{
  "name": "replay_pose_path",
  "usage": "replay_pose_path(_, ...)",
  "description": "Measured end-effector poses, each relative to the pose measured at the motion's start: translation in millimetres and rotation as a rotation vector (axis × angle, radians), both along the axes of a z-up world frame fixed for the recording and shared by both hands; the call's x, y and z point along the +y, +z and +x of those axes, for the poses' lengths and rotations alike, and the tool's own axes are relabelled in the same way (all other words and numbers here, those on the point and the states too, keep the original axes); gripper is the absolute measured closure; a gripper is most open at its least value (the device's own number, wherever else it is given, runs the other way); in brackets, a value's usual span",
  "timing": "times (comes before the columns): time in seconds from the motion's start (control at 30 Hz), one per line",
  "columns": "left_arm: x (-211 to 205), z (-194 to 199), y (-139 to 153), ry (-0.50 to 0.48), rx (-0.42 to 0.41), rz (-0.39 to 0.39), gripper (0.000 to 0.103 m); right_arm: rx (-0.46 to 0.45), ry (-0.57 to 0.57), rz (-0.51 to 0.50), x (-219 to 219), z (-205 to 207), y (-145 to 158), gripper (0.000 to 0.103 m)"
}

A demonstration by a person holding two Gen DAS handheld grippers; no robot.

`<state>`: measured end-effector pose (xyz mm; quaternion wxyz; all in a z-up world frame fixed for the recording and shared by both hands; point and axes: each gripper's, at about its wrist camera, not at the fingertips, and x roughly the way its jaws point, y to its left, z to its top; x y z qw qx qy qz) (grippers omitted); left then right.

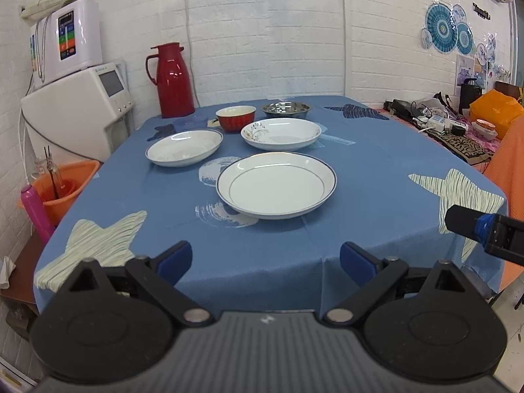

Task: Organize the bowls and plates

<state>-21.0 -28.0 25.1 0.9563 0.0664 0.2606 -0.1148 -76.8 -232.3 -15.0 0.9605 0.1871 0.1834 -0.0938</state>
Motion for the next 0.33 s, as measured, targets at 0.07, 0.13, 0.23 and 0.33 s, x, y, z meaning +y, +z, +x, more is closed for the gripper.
replay_pose_path(0.07,0.4,-1.5,1.2,0.003,-0.008,0.001,0.007,-0.004,-0.003,-0.001,0.4,-0.8,0.4,0.013)
replay_pose_path(0.13,1.1,-2.2,1.8,0.001,-0.012,-0.001,0.007,-0.002,-0.006,0.001,0.1,0.0,0.2,0.013)
replay_pose_path(0.23,2.0,-1.7,2.3,0.003,-0.015,-0.009,0.007,0.002,-0.004,0.007,0.4,1.1,-0.5,0.013)
replay_pose_path(0.33,2.4,-1.9,2.5,0.0,-0.013,-0.013,0.007,0.006,0.001,0.009,0.8,1.6,-0.8,0.013)
